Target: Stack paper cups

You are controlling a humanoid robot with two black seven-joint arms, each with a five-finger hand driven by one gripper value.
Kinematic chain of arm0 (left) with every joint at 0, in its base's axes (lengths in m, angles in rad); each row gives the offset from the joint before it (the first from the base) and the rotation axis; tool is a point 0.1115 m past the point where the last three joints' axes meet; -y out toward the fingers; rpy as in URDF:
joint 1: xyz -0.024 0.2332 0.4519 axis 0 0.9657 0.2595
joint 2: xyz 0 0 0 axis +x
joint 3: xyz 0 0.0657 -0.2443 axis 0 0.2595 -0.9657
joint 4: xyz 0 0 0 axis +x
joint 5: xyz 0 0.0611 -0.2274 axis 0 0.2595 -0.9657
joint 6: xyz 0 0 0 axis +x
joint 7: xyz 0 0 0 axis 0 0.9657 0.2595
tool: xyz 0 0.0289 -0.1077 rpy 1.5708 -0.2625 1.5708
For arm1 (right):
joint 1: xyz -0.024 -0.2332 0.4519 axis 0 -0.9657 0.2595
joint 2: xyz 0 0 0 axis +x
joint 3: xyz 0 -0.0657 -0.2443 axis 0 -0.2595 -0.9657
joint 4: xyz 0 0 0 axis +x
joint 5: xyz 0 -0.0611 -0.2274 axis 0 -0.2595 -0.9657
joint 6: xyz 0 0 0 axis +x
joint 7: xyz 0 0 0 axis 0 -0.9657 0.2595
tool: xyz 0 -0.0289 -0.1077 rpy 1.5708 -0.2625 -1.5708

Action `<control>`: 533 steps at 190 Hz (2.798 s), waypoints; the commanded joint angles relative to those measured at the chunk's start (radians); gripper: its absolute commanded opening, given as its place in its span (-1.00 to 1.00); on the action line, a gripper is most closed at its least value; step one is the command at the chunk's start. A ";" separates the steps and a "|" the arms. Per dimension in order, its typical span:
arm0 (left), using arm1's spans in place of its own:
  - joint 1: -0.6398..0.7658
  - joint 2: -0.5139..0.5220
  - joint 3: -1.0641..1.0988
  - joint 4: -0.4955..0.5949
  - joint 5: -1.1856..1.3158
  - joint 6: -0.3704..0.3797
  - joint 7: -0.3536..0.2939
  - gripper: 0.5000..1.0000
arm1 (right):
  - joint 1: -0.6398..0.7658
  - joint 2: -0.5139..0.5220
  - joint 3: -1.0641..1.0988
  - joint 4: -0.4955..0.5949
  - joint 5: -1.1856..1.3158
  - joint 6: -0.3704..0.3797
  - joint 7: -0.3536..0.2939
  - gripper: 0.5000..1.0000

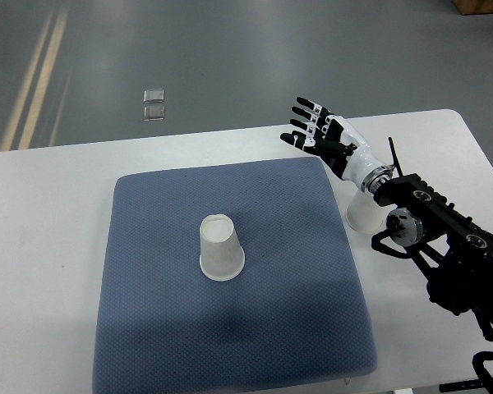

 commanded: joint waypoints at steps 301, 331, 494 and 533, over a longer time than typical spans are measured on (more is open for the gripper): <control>0.000 0.000 0.000 -0.001 0.000 0.000 0.000 1.00 | 0.103 -0.438 -0.040 0.152 -0.821 0.467 0.126 0.69; 0.000 0.000 0.000 -0.001 0.000 0.000 -0.002 1.00 | 0.100 -0.449 -0.091 0.161 -0.945 0.457 0.150 0.69; 0.000 0.000 0.000 -0.001 0.000 -0.002 0.000 1.00 | 0.095 -0.463 -0.239 0.052 -1.241 0.187 0.190 0.51; 0.000 0.000 0.000 -0.001 0.000 -0.002 0.000 1.00 | 0.097 -0.469 -0.247 0.038 -1.243 0.187 0.192 0.29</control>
